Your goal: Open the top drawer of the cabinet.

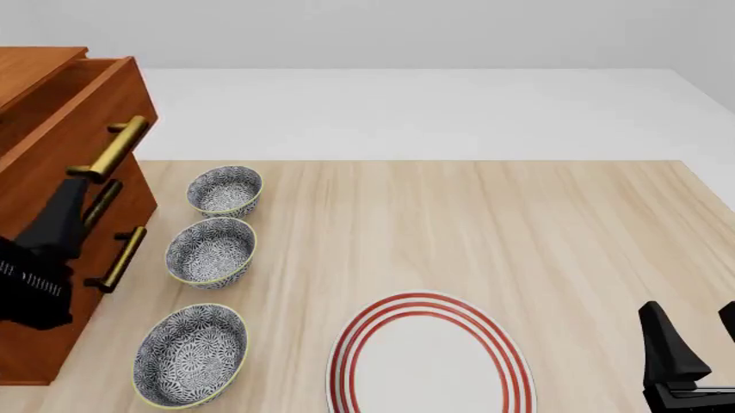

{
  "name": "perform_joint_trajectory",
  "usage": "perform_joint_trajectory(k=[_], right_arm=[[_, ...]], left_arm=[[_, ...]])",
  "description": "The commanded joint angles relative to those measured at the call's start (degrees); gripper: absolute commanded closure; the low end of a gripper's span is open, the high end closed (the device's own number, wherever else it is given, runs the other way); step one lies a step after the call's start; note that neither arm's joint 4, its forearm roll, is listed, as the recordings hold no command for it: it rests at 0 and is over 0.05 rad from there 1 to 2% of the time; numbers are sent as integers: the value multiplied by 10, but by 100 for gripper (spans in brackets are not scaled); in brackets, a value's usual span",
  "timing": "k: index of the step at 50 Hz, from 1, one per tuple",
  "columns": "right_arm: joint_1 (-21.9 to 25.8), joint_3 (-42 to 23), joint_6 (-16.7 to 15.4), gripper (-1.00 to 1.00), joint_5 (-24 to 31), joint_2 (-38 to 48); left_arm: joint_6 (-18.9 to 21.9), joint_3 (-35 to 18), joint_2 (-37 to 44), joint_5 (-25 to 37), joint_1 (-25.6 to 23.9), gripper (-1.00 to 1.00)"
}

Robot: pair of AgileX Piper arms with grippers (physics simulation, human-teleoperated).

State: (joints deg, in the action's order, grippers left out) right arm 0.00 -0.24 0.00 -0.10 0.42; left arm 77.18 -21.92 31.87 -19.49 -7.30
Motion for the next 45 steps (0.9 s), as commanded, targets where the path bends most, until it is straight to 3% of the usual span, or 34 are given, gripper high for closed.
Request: perform_joint_trajectory(k=[1,3,5,6,8,13,14,15,17,18,19,20,21,22,25,27,30,31,36,38,39,41,43,45], right_arm=[[0,0,0,-100,0,0],[0,0,0,-100,0,0],[0,0,0,-100,0,0],[0,0,0,-100,0,0],[0,0,0,-100,0,0],[0,0,0,-100,0,0],[0,0,0,-100,0,0],[0,0,0,-100,0,0],[0,0,0,-100,0,0],[0,0,0,-100,0,0],[0,0,0,-100,0,0],[0,0,0,-100,0,0],[0,0,0,-100,0,0],[0,0,0,-100,0,0],[0,0,0,-100,0,0],[0,0,0,-100,0,0],[0,0,0,-100,0,0],[0,0,0,-100,0,0],[0,0,0,-100,0,0],[0,0,0,-100,0,0],[0,0,0,-100,0,0],[0,0,0,-100,0,0],[0,0,0,-100,0,0],[0,0,0,-100,0,0]], left_arm=[[-62,-42,-81,71,-26,-100],[-82,-49,-92,91,-36,-100],[-63,-30,-97,75,-44,-100],[-101,-47,-108,113,-55,-100],[-86,-31,-105,103,-55,-100],[-174,-90,-114,173,-40,-100],[-174,-91,-114,173,-40,-100],[-208,-116,-120,197,-33,-100],[-229,-132,-123,222,-32,-100],[-268,-154,-126,240,-22,-100],[-261,-149,-129,242,-26,-100],[-354,-207,-119,286,-3,-100],[-333,-196,-126,289,-17,-100],[-400,-235,-122,310,-2,-100],[-440,-273,-108,343,11,-100],[-487,-307,-104,360,23,-100],[-486,-313,-98,388,6,-100],[-545,-343,-86,416,18,-100],[-538,-359,-99,430,7,-100],[-582,-385,-75,452,37,-100],[-628,-410,-63,468,42,-100],[-602,-426,-47,506,11,-100],[-647,-471,-19,538,15,-100],[-637,-488,-9,560,-1,-100]])
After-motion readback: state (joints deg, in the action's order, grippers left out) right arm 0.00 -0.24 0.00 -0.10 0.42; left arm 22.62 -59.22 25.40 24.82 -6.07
